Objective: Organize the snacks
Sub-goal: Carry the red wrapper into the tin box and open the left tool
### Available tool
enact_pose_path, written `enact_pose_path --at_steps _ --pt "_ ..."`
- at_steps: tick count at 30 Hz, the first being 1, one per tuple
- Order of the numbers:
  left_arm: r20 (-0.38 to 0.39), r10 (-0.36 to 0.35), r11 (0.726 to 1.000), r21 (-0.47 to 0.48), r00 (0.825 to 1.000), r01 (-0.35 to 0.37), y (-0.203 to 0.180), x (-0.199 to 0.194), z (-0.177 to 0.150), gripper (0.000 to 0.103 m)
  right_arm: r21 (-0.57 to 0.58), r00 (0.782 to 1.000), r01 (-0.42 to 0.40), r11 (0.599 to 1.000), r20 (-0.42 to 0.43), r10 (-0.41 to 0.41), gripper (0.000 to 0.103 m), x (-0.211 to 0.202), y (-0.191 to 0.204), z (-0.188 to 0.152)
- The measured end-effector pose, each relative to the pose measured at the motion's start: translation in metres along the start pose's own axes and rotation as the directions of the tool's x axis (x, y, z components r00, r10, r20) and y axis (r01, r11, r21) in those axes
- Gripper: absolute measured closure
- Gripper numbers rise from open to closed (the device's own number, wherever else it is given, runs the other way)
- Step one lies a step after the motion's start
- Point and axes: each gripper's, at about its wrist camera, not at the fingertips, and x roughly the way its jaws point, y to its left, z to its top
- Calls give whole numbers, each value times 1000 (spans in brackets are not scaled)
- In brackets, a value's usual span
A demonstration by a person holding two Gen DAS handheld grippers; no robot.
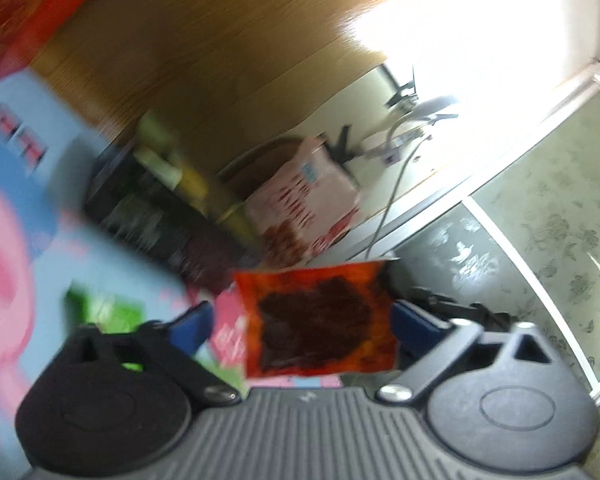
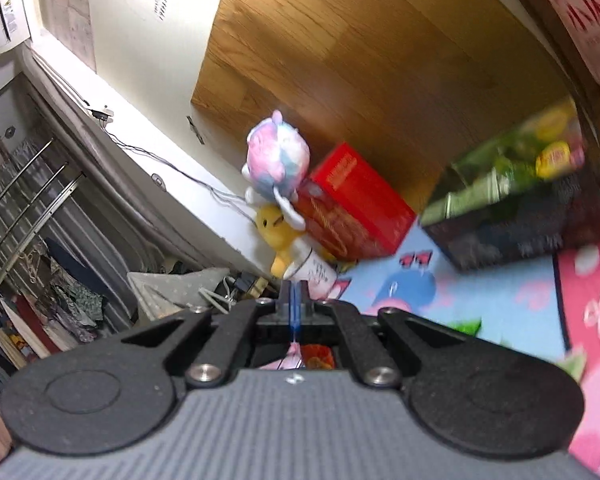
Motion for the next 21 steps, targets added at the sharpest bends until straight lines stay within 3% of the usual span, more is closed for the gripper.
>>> enact_pose_path --at_steps 10,15,16,18,19,21 --pt "3 97 992 85 995 -97 8 98 90 20 -54 985 138 989 115 -131 101 26 -47 94" --pt "-38 188 979 82 981 -185 39 144 106 17 -70 964 243 967 123 -234 100 35 -90 103" --pt "-54 209 976 75 977 -204 46 154 105 16 -98 953 287 953 125 -275 95 37 -97 100" --pt "-73 232 971 71 970 -227 53 164 103 15 -180 911 407 895 144 -386 88 42 -105 91" --pt "-76 234 971 77 969 -229 54 168 102 15 -211 884 466 859 157 -441 81 45 -109 86" --pt "-68 238 968 99 969 -231 51 167 99 15 -249 835 550 797 184 -519 78 47 -115 75"
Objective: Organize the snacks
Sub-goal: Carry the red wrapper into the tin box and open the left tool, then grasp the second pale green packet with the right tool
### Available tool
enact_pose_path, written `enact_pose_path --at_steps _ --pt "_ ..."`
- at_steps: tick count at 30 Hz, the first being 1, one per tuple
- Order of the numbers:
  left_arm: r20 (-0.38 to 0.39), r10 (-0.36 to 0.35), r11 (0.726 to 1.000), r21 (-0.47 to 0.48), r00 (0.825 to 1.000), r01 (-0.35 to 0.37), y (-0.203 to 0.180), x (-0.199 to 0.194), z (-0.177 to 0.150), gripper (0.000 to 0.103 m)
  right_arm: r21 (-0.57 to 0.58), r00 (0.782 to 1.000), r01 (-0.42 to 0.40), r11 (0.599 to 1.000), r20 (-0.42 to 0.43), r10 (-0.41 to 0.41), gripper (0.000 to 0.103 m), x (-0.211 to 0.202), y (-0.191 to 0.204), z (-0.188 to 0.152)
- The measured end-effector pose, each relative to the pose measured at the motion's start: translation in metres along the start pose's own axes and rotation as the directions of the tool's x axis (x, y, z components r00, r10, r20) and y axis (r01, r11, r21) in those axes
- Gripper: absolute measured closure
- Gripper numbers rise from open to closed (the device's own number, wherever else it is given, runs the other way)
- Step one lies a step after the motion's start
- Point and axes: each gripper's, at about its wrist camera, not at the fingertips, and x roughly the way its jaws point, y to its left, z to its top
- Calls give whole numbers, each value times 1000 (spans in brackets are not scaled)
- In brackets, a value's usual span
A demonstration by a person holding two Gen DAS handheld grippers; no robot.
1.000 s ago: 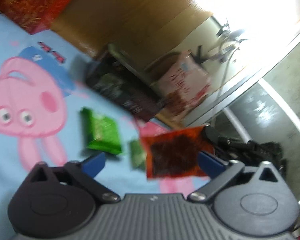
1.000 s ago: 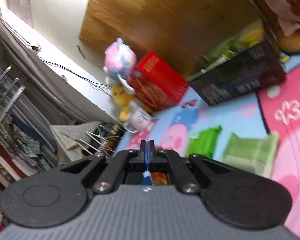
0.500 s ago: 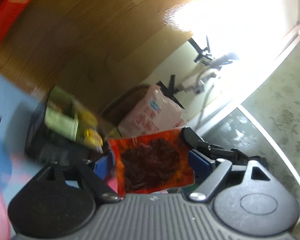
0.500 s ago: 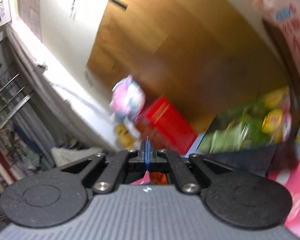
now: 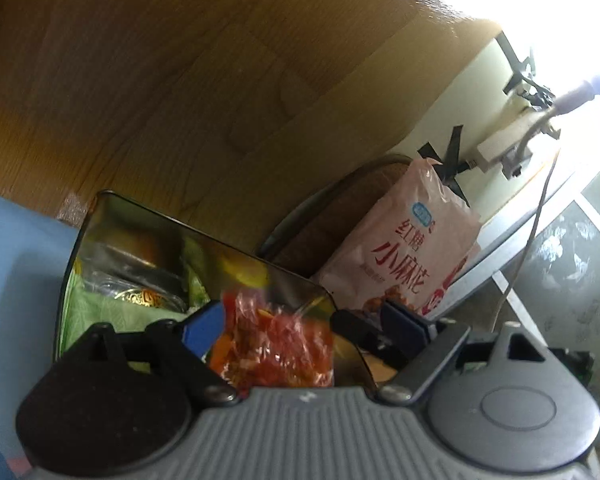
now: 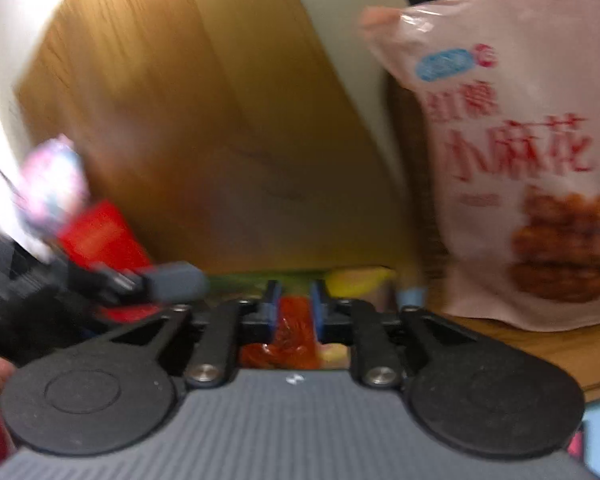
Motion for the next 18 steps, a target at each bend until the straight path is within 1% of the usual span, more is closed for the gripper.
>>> enact_pose_path --at_steps 1,3,6,8,10,13,14,16,18 --pt "2 -1 1000 4 1000 1 -1 -2 0 15 -16 1000 15 1000 10 -14 78 -2 0 -6" --pt "5 -2 1000 11 1000 2 -6 -9 -2 15 -18 999 13 1000 31 -12 78 -11 1 -13" --pt "31 -9 999 43 999 7 -17 -38 -9 15 -27 997 9 1000 80 -7 78 -31 9 -19" --pt "45 -13 998 66 999 10 -25 -61 -17 15 -26 995 -14 1000 97 17 77 -47 15 -25" --pt "52 -5 996 86 999 0 -30 -82 -29 15 -27 994 -49 998 97 51 75 -63 22 -34" --pt "67 22 995 95 997 -28 -30 -116 -55 15 -40 994 -91 995 60 93 74 -81 34 -53" --pt "64 37 995 92 997 -43 -30 -123 -63 15 -46 993 -105 993 40 107 73 -87 38 -63" --pt "46 83 992 96 996 -87 -24 -139 -83 15 -59 993 -121 991 0 121 68 -93 44 -79" --pt "29 144 984 105 989 -147 -18 -149 -101 15 -82 991 -123 989 -57 119 66 -93 56 -96"
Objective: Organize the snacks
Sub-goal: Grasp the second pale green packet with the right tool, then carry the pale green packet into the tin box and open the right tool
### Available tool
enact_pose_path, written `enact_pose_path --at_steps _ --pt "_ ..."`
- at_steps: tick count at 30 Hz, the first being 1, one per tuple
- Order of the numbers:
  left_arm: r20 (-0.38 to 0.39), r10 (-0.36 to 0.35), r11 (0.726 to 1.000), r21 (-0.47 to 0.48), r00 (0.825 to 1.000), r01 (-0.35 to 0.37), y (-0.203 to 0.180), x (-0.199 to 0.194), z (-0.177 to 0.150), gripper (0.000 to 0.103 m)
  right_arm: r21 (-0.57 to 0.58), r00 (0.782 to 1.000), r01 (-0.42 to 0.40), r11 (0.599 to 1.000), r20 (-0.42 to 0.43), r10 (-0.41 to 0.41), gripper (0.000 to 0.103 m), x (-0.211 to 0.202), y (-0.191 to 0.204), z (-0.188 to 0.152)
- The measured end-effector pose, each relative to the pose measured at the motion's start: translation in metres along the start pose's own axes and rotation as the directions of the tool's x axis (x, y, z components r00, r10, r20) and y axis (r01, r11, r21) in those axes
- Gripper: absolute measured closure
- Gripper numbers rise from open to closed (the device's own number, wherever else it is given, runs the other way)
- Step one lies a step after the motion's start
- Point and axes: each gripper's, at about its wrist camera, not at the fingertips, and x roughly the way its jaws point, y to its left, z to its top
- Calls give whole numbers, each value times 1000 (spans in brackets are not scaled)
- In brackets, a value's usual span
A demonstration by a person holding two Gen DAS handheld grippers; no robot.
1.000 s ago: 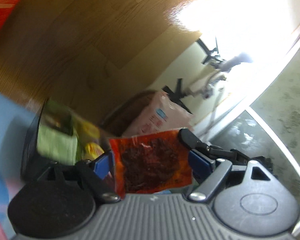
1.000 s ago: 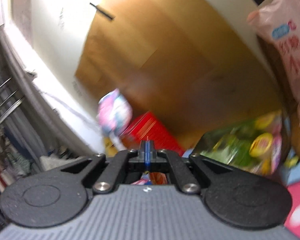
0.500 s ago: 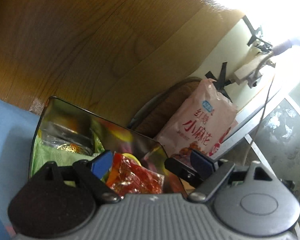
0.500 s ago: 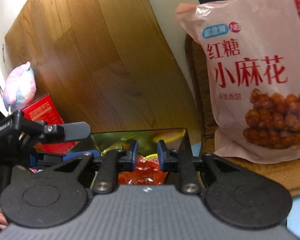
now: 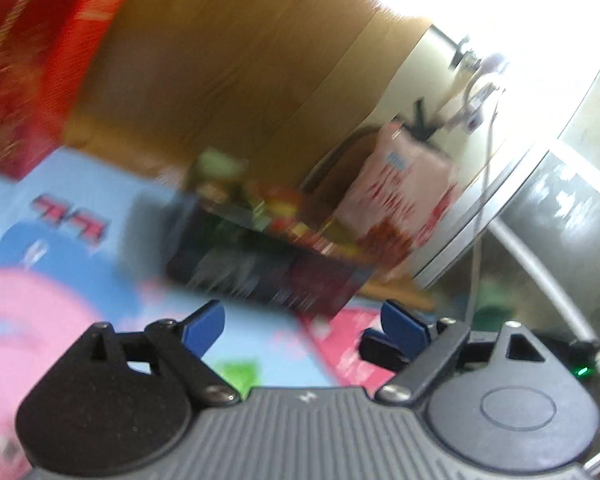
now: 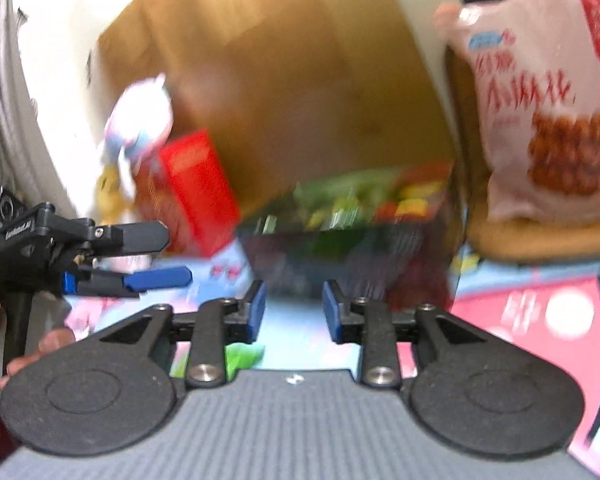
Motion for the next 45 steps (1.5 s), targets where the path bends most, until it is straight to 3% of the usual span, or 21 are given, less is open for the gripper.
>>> enact_pose_path --at_steps 2,5,7,9,12,15,18,22,25,27,29,33,36,40,45 --pt "-31 38 999 -13 999 -38 7 -6 -16 17 -27 999 4 1000 -43 -5 66 2 11 -14" --pt "-61 22 997 -73 998 -27 14 -12 -33 19 -69 996 15 997 -87 -21 61 3 23 -25" --pt "-52 6 997 -70 999 -9 12 -19 -42 19 -96 994 44 994 -92 -53 48 0 27 -29" --pt "-47 -9 999 -50 999 7 3 -20 -45 20 -111 992 85 990 -82 -94 44 -4 25 -33" --pt "-60 -41 999 -27 997 40 -11 -15 -43 21 -123 978 171 978 -101 -184 27 -10 17 -37" --pt "-87 -79 997 -6 993 79 -27 -2 -43 21 -109 976 168 980 -124 -181 27 -18 13 -47" --pt "-126 -90 995 19 988 93 -40 16 -46 21 -171 973 183 968 -110 -203 27 -24 23 -57" --pt "-178 -18 998 62 984 30 -46 45 -52 21 -248 969 183 951 -116 -217 27 -20 35 -61" --pt "-194 -5 997 76 981 20 -46 53 -58 23 -273 968 179 945 -120 -218 27 -18 38 -62" --pt "-195 2 995 100 981 18 -51 53 -63 25 -268 969 176 947 -121 -215 27 -18 37 -62" --pt "-197 -5 995 100 980 26 -52 52 -67 34 -270 970 171 947 -121 -210 31 -19 37 -62" --pt "-193 -19 997 74 981 34 -53 50 -73 36 -273 975 150 950 -118 -188 47 -20 40 -63" --pt "-190 -13 998 59 982 25 -53 47 -75 42 -261 972 180 948 -102 -213 61 -21 39 -63" --pt "-189 -20 1000 15 982 23 -48 39 -77 46 -211 977 167 963 -94 -190 65 -27 35 -64" --pt "-151 -30 999 25 988 34 -52 28 -59 46 -238 984 165 957 -21 -175 68 -36 46 -62"
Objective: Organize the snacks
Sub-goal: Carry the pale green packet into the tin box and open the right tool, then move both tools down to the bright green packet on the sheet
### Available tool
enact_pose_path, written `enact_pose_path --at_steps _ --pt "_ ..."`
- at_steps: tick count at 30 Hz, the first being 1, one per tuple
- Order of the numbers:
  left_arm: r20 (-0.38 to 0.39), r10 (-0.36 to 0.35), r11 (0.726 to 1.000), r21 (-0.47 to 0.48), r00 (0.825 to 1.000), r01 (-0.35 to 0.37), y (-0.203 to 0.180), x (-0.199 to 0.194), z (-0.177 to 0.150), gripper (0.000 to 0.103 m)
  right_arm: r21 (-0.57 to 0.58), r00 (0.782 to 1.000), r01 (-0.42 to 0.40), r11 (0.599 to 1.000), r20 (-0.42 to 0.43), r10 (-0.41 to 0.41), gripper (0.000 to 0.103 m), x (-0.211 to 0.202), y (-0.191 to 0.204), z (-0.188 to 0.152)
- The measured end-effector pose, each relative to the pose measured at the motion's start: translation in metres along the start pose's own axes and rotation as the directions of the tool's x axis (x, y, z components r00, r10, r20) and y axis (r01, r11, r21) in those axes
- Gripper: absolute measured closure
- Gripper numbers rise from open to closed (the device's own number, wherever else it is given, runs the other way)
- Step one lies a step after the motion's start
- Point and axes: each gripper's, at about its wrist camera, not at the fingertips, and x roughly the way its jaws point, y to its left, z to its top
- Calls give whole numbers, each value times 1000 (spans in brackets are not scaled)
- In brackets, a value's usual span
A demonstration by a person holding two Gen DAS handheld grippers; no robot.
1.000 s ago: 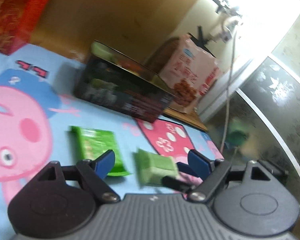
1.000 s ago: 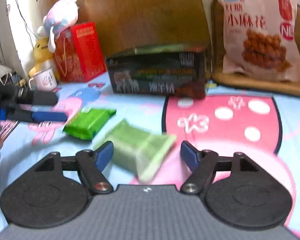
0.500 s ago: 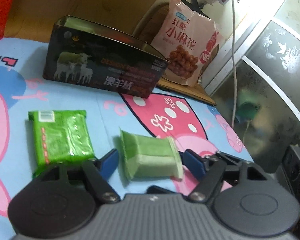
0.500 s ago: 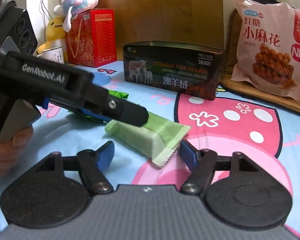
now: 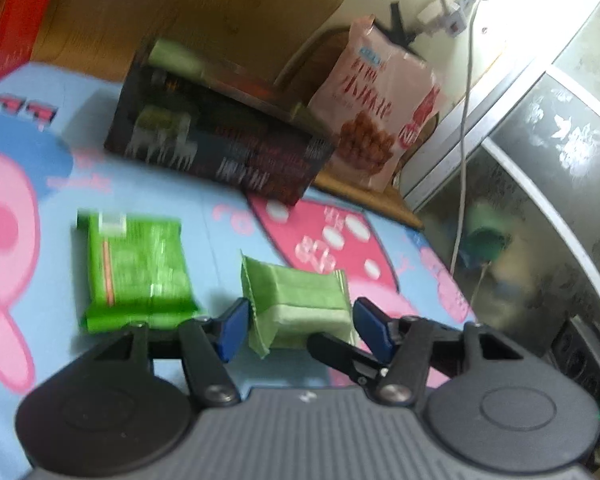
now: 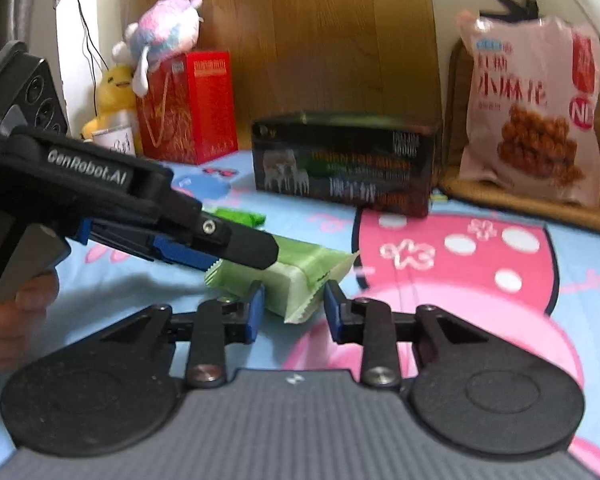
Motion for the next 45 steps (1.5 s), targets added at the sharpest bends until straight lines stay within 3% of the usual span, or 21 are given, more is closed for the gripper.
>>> enact_pose_path --at_steps 10,14,17,25,30,35,39,43,45 --pt "119 35 992 115 992 -49 -11 20 104 46 -20 984 25 999 178 -21 69 37 -30 80" --pt "147 78 991 92 986 -92 3 47 141 45 47 986 7 999 165 -15 66 79 -58 113" --pt "147 125 990 49 981 -134 18 65 150 44 62 990 28 998 134 -36 66 105 -68 119" --pt "186 90 994 41 978 -99 28 32 124 43 148 983 -2 989 180 -25 62 75 -70 91" --pt "206 87 995 36 975 -97 33 -10 85 41 171 985 -61 983 167 32 62 52 -56 68" --pt "151 160 987 -33 975 -157 53 -29 41 41 200 986 -166 965 44 161 62 53 -32 46" --pt "88 161 981 -127 983 -150 73 -28 18 43 152 974 -216 965 -40 225 56 61 -5 38" --pt "79 155 982 -121 985 -145 68 -22 13 52 114 956 -252 961 -126 266 58 75 18 33" --pt "76 159 982 -112 984 -150 62 -21 8 52 92 958 -246 965 -127 256 60 74 26 31"
